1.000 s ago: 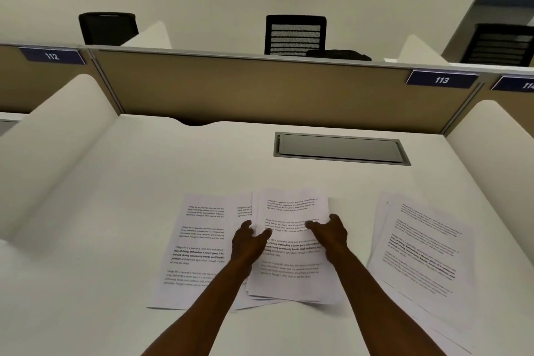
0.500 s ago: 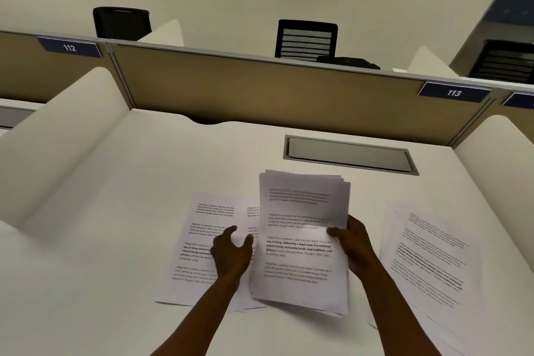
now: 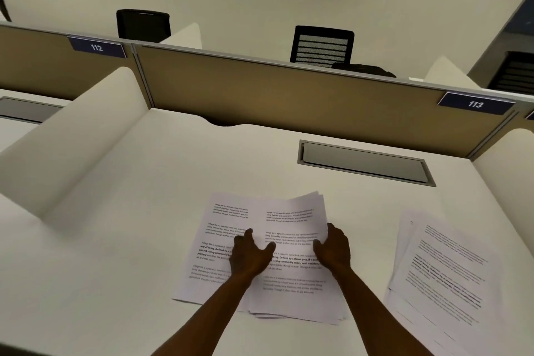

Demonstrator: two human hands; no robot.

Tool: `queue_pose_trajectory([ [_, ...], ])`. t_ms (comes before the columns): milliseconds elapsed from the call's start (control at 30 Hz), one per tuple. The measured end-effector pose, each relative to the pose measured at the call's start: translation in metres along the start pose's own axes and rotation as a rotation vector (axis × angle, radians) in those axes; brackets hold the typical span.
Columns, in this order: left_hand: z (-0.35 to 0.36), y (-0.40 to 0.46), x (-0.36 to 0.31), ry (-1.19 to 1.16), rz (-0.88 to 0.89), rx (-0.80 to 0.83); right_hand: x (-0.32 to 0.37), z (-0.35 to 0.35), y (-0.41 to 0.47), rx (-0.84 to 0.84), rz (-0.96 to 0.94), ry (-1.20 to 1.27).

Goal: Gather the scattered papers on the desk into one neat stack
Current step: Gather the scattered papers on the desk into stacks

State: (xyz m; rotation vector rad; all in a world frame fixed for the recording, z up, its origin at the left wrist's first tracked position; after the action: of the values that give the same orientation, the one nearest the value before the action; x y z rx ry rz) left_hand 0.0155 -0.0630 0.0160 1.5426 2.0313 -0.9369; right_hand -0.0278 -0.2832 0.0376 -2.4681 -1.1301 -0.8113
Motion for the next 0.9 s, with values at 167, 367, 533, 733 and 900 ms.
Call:
queue_pose_trajectory([
  [167,0.008,-0.005,-0.004,0.203,0.118,0.000,0.008,0.009,0.001,-0.005,0.000,-0.145],
  [367,0.013,-0.008,-0.004,0.248,0.165,-0.004,0.007,0.011,0.007,-0.002,0.101,-0.028],
  [533,0.012,-0.006,0.001,0.217,0.147,-0.005,0.003,0.004,0.009,-0.054,0.279,0.254],
  [733,0.012,-0.006,0.004,0.206,0.141,-0.006,-0.001,-0.003,0.008,-0.076,0.409,0.545],
  [900,0.013,-0.006,0.005,0.198,0.139,-0.004,-0.007,0.006,0.002,0.182,0.562,0.729],
])
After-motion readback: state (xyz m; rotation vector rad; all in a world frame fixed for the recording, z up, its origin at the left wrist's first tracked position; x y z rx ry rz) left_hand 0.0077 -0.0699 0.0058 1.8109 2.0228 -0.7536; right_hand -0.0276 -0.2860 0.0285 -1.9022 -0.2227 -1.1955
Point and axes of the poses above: each hand's wrist, its own y-axis towards the middle knuckle, its own z-axis out of the palm, x = y × z, the point moved 4 cm from there along y, towards the middle knuckle, and after that the axes turned 15 degrees about -x, right-handed, at the moved point
